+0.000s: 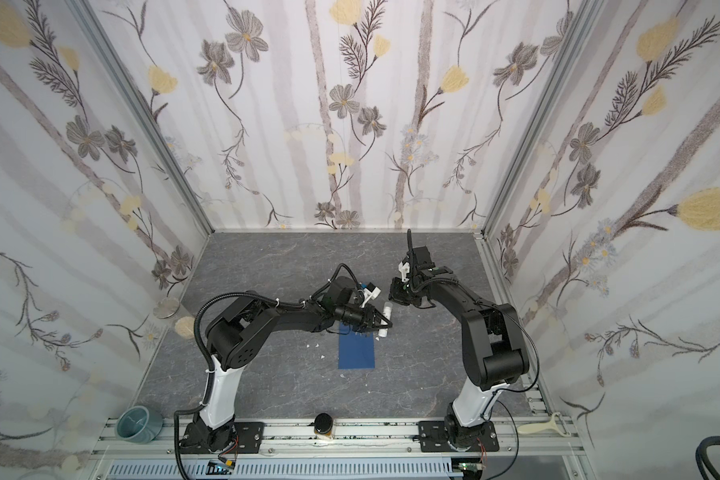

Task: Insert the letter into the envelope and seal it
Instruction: 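Open the right gripper and draw it back from the capped glue stick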

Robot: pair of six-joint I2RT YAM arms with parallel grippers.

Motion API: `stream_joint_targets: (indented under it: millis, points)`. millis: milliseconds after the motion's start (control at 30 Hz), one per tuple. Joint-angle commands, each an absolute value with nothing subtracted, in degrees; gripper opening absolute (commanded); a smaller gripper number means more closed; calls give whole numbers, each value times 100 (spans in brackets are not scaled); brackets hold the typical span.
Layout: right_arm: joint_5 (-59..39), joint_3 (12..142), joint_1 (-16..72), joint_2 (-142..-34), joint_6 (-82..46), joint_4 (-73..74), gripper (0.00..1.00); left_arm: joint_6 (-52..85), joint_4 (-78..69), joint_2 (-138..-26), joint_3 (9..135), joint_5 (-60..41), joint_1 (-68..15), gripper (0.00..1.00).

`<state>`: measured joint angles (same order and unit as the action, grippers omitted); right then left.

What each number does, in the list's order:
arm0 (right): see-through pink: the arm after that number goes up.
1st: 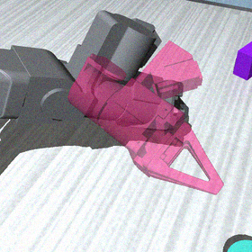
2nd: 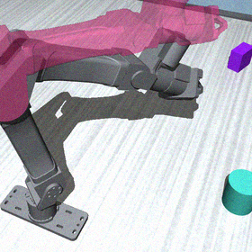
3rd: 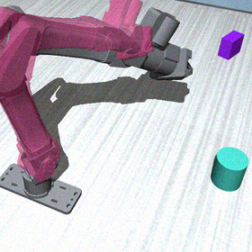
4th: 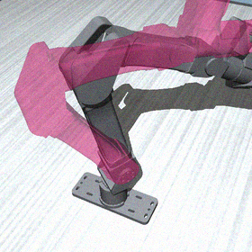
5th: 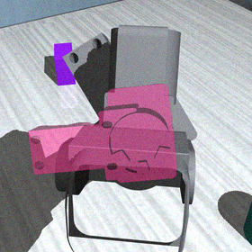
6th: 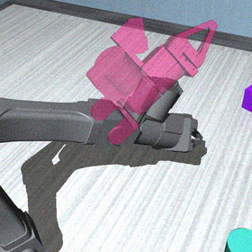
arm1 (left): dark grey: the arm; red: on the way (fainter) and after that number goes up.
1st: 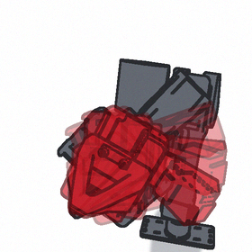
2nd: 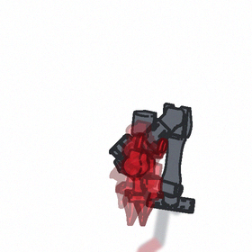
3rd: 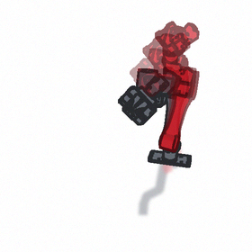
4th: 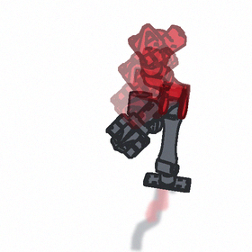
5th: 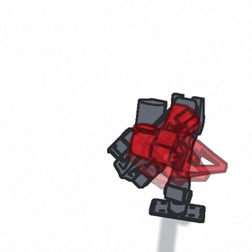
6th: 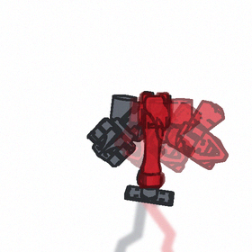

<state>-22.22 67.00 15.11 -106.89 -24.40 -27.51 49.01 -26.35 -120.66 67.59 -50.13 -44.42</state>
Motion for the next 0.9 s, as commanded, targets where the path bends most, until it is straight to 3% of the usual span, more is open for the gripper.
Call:
stream_joint_targets:
  millis: [0, 867]
  points:
    - [-2293, 6638, 1550, -10610, -2452, -2540, 0, 4834, -2777, -12045, 6812, -5010, -4434, 0]
    - [-2399, 6027, 1768, -10195, -2564, -2470, 0, 4834, -2708, -12020, 6868, -4869, -4425, 0]
